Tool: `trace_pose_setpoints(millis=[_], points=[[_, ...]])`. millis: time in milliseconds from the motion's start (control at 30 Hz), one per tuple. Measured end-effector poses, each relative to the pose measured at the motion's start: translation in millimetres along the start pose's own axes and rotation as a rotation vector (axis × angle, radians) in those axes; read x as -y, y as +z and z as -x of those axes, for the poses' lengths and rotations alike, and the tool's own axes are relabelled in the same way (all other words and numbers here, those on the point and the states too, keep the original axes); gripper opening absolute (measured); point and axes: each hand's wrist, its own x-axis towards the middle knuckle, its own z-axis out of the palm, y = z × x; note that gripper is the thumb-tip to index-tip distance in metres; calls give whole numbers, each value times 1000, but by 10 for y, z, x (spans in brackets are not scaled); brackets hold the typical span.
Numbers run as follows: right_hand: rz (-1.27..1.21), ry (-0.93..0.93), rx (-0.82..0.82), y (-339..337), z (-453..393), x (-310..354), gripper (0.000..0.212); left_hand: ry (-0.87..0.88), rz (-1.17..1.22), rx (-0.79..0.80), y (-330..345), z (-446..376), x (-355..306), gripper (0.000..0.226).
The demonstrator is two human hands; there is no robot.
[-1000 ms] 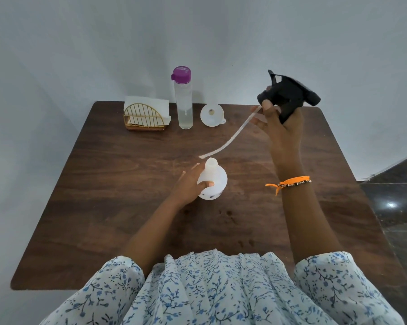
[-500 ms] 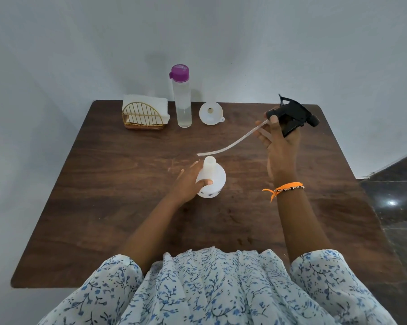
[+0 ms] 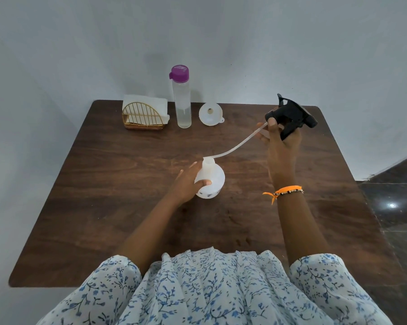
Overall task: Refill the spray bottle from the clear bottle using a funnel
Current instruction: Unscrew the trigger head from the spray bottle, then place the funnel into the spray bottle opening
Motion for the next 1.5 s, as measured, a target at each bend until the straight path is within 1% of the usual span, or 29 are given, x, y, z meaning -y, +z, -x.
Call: trace_pose_setpoints(millis=[67, 200, 267, 333, 400, 500, 567, 667, 767, 833, 967, 1100, 1200, 1267, 1333, 1500], points=[[8, -7, 0, -12, -9, -4, 13, 5, 9, 2, -1, -5, 3, 65], [32, -2, -11, -54, -23, -26, 12, 23, 10, 4, -2, -10, 31, 65], [2, 20, -28, -101, -24, -58, 16, 26, 9, 0, 1, -11, 31, 65], [-37, 62, -66, -171, -48, -106, 24, 36, 12, -5, 3, -9, 36, 64], [-20, 135, -70, -250, -87, -188, 22, 56, 19, -5, 3, -9, 60, 64], [95, 294, 0, -331, -102, -385, 12, 72, 21, -20, 11, -13, 71, 64], [167, 391, 33, -330, -65, -542, 12, 52, 3, -38, 14, -6, 48, 63], [305, 479, 8, -288, 2, -781, 16, 57, -10, -44, 20, 6, 35, 62], [560, 444, -11, -252, 78, -945, 23, 69, -8, -43, 12, 0, 45, 61], [676, 434, 13, -215, 151, -988, 30, 65, -3, -42, 4, -5, 44, 61], [792, 425, 96, -158, 255, -1084, 36, 49, -7, -37, -9, -9, 44, 61], [829, 470, 160, -134, 273, -1169, 37, 37, 28, -19, -12, -2, 55, 62], [1030, 462, 266, -121, 323, -1214, 44, 7, 60, -13, -6, 10, 58, 65], [1119, 432, 333, -120, 365, -1245, 47, -20, 52, -10, -7, 18, 36, 66], [1126, 397, 370, -135, 379, -1269, 44, -40, 45, -5, -12, 23, 10, 66], [1066, 379, 383, -205, 327, -1284, 34, -64, 83, 16, -23, 54, -26, 67]])
